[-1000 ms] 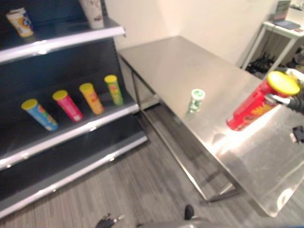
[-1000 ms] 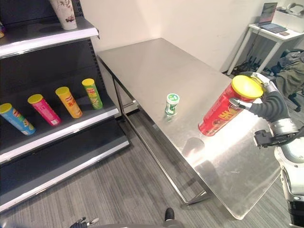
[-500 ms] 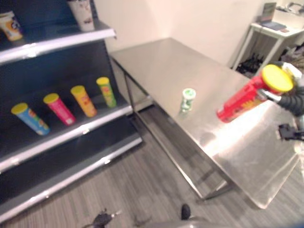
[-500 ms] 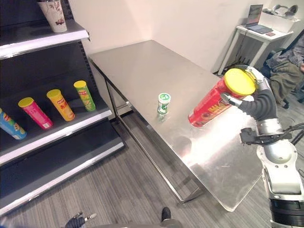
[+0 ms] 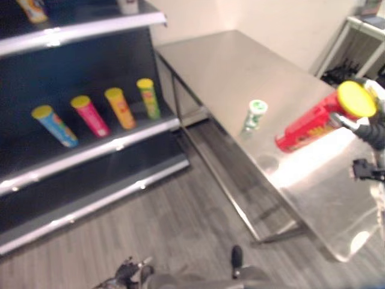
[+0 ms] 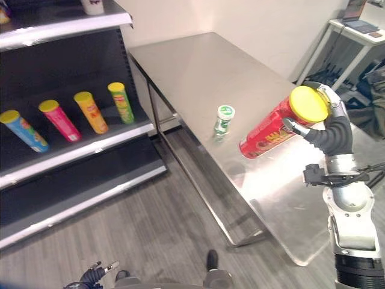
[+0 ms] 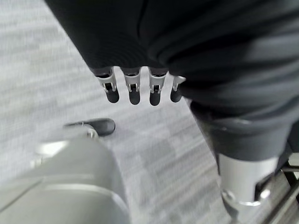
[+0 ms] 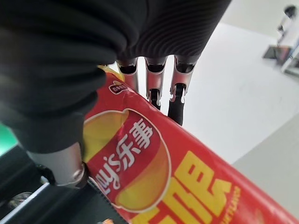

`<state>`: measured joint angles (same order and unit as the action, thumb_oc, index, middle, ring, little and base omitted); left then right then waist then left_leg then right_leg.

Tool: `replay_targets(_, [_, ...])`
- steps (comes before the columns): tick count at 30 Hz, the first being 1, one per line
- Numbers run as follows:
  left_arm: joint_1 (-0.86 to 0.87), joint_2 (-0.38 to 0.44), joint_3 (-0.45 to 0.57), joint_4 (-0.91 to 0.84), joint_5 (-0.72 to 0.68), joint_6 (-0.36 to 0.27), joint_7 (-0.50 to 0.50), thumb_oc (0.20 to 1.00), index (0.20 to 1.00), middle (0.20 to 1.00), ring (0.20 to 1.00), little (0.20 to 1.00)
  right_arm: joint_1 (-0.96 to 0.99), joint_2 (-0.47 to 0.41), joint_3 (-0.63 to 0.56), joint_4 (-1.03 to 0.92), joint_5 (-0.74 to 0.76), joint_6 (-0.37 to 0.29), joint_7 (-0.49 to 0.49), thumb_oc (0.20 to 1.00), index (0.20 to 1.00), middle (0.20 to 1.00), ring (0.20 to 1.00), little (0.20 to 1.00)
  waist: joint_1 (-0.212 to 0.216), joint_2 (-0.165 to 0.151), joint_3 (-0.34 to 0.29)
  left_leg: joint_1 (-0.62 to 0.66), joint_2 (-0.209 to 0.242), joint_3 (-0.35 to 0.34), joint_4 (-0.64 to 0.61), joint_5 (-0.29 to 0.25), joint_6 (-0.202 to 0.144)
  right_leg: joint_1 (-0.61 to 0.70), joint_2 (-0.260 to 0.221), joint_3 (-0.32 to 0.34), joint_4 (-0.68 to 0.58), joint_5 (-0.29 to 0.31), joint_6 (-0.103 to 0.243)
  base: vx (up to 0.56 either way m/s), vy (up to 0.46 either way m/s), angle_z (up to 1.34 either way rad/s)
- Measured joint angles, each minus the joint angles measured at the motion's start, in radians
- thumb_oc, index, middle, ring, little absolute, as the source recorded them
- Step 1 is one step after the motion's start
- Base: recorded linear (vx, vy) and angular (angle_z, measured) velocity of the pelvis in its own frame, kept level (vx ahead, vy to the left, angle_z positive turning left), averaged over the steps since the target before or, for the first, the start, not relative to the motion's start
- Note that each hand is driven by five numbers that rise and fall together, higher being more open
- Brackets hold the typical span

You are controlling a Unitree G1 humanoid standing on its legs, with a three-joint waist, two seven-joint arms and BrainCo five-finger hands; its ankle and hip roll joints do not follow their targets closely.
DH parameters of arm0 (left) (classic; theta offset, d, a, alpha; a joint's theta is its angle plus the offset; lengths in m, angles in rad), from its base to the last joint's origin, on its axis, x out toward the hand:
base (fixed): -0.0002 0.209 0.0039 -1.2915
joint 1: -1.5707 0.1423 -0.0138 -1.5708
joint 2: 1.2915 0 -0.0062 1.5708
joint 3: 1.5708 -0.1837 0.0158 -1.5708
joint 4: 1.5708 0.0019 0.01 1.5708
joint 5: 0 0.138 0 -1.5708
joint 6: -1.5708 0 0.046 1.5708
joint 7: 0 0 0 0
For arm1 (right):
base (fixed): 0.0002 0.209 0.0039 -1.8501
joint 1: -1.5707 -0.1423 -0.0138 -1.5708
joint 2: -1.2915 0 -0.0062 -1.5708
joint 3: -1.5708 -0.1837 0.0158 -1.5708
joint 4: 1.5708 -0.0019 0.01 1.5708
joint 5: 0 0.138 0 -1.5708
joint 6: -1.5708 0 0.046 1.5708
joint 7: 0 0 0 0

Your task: Put the goods on the table back onto the shelves and tidy them up.

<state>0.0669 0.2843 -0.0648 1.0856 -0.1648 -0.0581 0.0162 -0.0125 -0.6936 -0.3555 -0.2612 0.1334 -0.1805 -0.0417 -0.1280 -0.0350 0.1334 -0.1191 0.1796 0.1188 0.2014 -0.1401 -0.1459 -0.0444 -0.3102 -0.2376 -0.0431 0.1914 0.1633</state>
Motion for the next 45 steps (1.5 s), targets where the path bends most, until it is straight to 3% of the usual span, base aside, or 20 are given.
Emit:
replay_targets(1, [-0.002,-0.002,-0.010,-0.013,0.000,-0.006,0.002,1.000,1.000,1.000,1.000,1.000,-0.005,-0.004,0.005,-0.001,-0.006,0.002,-0.008,0.200,0.200,0.200,0.200,0.200,0.010,0.021,0.004,-0.009,-0.034,-0.022,0.017,0.048,0.032,-0.034,-0.021,0.007,0.046,0.044,0.000,-0.03,0.539,0.23])
replay_targets(4, [0.011,0.025,0.011,-0.024,-0.002,-0.013,0.004,1.000,1.000,1.000,1.000,1.000,0.019,0.009,0.078,-0.013,-0.007,0.004,-0.007,0.200,0.200,0.200,0.200,0.200,0.029,0.026,-0.004,0.026,-0.087,-0.007,-0.011,0.040,0.098,-0.036,-0.047,0.001,0.126,0.067,-0.028,-0.02,0.315,0.06])
replay_targets(5, [0.010,0.046,0.020,-0.027,-0.002,-0.010,0.004,1.000,1.000,1.000,1.000,1.000,0.019,0.009,0.119,-0.033,-0.008,0.002,-0.003,0.200,0.200,0.200,0.200,0.200,0.039,0.036,-0.005,0.072,-0.086,-0.029,-0.108,0.094,0.149,-0.054,0.047,-0.001,0.230,-0.098,-0.039,0.04,0.432,0.31])
replay_targets(6, [0.009,0.061,0.027,-0.027,-0.002,-0.010,0.004,1.000,1.000,1.000,1.000,1.000,0.020,0.009,0.123,-0.048,-0.007,-0.001,0.002,0.200,0.200,0.200,0.200,0.200,0.041,0.036,-0.007,0.084,-0.081,-0.036,-0.162,0.121,0.158,-0.063,0.102,0.002,0.255,-0.152,-0.057,0.08,0.385,0.54])
replay_targets(8, [0.016,0.066,0.028,-0.017,-0.002,-0.008,0.003,1.000,1.000,1.000,1.000,1.000,-0.006,0.014,0.134,-0.069,-0.006,-0.007,0.003,0.200,0.200,0.200,0.200,0.200,0.054,-0.012,-0.017,0.093,-0.117,-0.051,-0.218,0.176,0.155,-0.062,0.212,0.053,0.248,-0.240,-0.020,0.05,0.264,0.54])
replay_targets(9, [0.011,0.061,0.023,0.013,-0.002,0.001,0.000,1.000,1.000,1.000,1.000,1.000,-0.027,0.016,0.157,-0.061,-0.005,-0.008,0.013,0.200,0.200,0.200,0.200,0.200,0.052,-0.020,-0.018,0.106,-0.125,-0.074,-0.245,0.196,0.151,-0.046,0.273,0.084,0.213,-0.264,-0.078,0.07,0.154,0.52])
replay_targets(10, [0.010,0.038,0.022,0.021,-0.002,0.007,-0.007,1.000,1.000,1.000,1.000,1.000,-0.043,0.009,0.163,-0.061,-0.005,-0.008,0.024,0.200,0.200,0.200,0.200,0.200,0.054,-0.021,-0.017,0.121,-0.142,-0.091,-0.268,0.205,0.156,-0.037,0.298,0.091,0.170,-0.260,-0.096,0.11,0.178,0.91])
replay_targets(13, [0.020,-0.001,-0.010,0.001,-0.003,0.012,-0.022,1.000,1.000,1.000,1.000,1.000,-0.081,-0.029,0.192,-0.048,-0.006,-0.002,0.044,0.200,0.200,0.200,0.200,0.200,0.069,-0.004,-0.014,0.127,-0.176,-0.157,-0.281,0.214,0.156,0.031,0.303,0.101,0.076,-0.201,-0.126,0.10,0.082,0.70])
replay_targets(19, [0.049,-0.017,-0.015,-0.051,-0.002,0.009,-0.031,1.000,1.000,1.000,1.000,1.000,-0.091,-0.039,0.203,-0.020,-0.006,0.000,0.082,0.200,0.200,0.200,0.200,0.200,0.085,0.035,0.010,0.117,-0.198,-0.220,-0.272,0.211,0.134,0.099,0.299,0.021,-0.009,-0.185,-0.122,0.08,0.030,0.41])
replay_targets(24, [0.007,-0.020,-0.003,-0.047,-0.008,0.009,-0.040,1.000,1.000,1.000,1.000,1.000,-0.096,-0.053,0.218,-0.019,-0.004,0.003,0.100,0.200,0.200,0.200,0.200,0.200,0.086,-0.005,0.082,0.001,-0.220,-0.182,-0.048,0.156,0.066,0.107,0.248,-0.006,-0.014,-0.175,-0.168,0.12,0.174,0.18])
replay_targets(26, [0.013,-0.018,0.031,-0.044,-0.012,0.009,-0.037,1.000,1.000,1.000,1.000,1.000,-0.096,-0.048,0.256,-0.025,-0.004,0.018,0.107,0.200,0.200,0.200,0.200,0.200,0.095,-0.022,0.095,-0.017,-0.138,-0.113,0.005,0.117,0.067,0.126,0.246,0.010,-0.044,-0.174,-0.181,0.18,0.233,-0.14])
replay_targets(30, [-0.010,-0.014,0.018,-0.021,-0.012,0.009,-0.021,1.000,1.000,1.000,1.000,1.000,-0.061,0.000,0.258,0.029,0.002,0.018,0.117,0.200,0.200,0.200,0.200,0.200,0.093,-0.007,0.101,-0.041,0.084,-0.159,-0.077,0.142,0.008,0.134,0.246,0.053,-0.040,-0.184,-0.147,0.23,0.476,-0.18])
replay_targets(32, [-0.001,-0.017,0.018,-0.028,-0.012,0.009,-0.019,1.000,1.000,1.000,1.000,1.000,-0.060,0.001,0.271,0.052,0.001,0.032,0.115,0.200,0.200,0.200,0.200,0.200,0.100,-0.005,0.102,-0.049,0.118,-0.170,-0.089,0.159,-0.015,0.137,0.239,0.062,-0.040,-0.182,-0.133,0.28,0.521,-0.27])
replay_targets(33, [0.006,-0.026,0.017,-0.043,-0.011,0.009,-0.020,1.000,1.000,1.000,1.000,1.000,-0.055,-0.006,0.268,0.056,0.000,0.040,0.118,0.200,0.200,0.200,0.200,0.200,0.095,0.021,0.100,-0.055,0.132,-0.171,-0.124,0.177,-0.022,0.147,0.215,0.068,-0.038,-0.181,-0.080,0.30,0.573,-0.17])
replay_targets(35, [0.010,-0.055,0.016,-0.047,-0.011,0.006,-0.020,1.000,1.000,1.000,1.000,1.000,-0.047,-0.024,0.254,0.051,-0.008,0.039,0.114,0.200,0.200,0.200,0.200,0.200,0.086,0.092,0.088,-0.047,0.094,-0.182,-0.134,0.210,-0.016,0.170,0.189,0.070,-0.019,-0.203,-0.024,0.19,0.533,-0.10])
replay_targets(36, [-0.005,-0.036,0.018,-0.046,-0.010,0.008,-0.019,1.000,1.000,1.000,1.000,1.000,-0.026,0.021,0.271,0.048,-0.019,0.052,0.105,0.200,0.200,0.200,0.200,0.200,0.089,0.043,0.085,-0.034,0.026,-0.178,-0.113,0.186,-0.006,0.154,0.109,0.091,0.043,-0.226,-0.017,0.07,0.317,0.11])
replay_targets(38, [-0.023,-0.018,0.017,-0.046,-0.008,0.002,-0.019,1.000,1.000,1.000,1.000,1.000,0.008,0.021,0.299,0.005,-0.040,0.061,0.124,0.200,0.200,0.200,0.200,0.200,0.087,0.026,0.081,-0.022,-0.061,-0.163,-0.116,0.185,0.047,0.092,0.020,0.140,0.191,-0.229,-0.036,0.02,0.086,0.31])
replay_targets(42, [-0.026,0.035,0.016,-0.052,-0.008,-0.002,-0.018,1.000,1.000,1.000,1.000,1.000,0.012,0.022,0.309,-0.035,-0.041,0.058,0.135,0.200,0.200,0.200,0.200,0.200,0.113,0.009,0.071,-0.015,-0.107,-0.163,-0.115,0.180,0.079,0.070,-0.008,0.179,0.192,-0.231,-0.041,0.08,0.336,0.20])
replay_targets(43, [-0.032,0.067,0.014,-0.029,-0.006,0.000,-0.019,1.000,1.000,1.000,1.000,1.000,-0.010,0.063,0.306,-0.030,-0.045,0.062,0.132,0.200,0.200,0.200,0.200,0.200,0.120,-0.003,0.070,-0.016,-0.136,-0.130,-0.086,0.166,0.117,0.040,-0.033,0.166,0.282,-0.152,-0.042,0.32,0.776,0.22])
replay_targets(45, [0.005,0.045,0.009,-0.032,-0.002,0.001,-0.014,1.000,1.000,1.000,1.000,1.000,-0.045,0.125,0.343,0.000,-0.043,0.067,0.133,0.200,0.200,0.200,0.200,0.200,0.118,0.021,0.069,0.066,-0.159,-0.110,-0.155,0.142,0.160,-0.039,-0.054,0.122,0.473,-0.128,-0.040,0.26,0.420,-0.24])
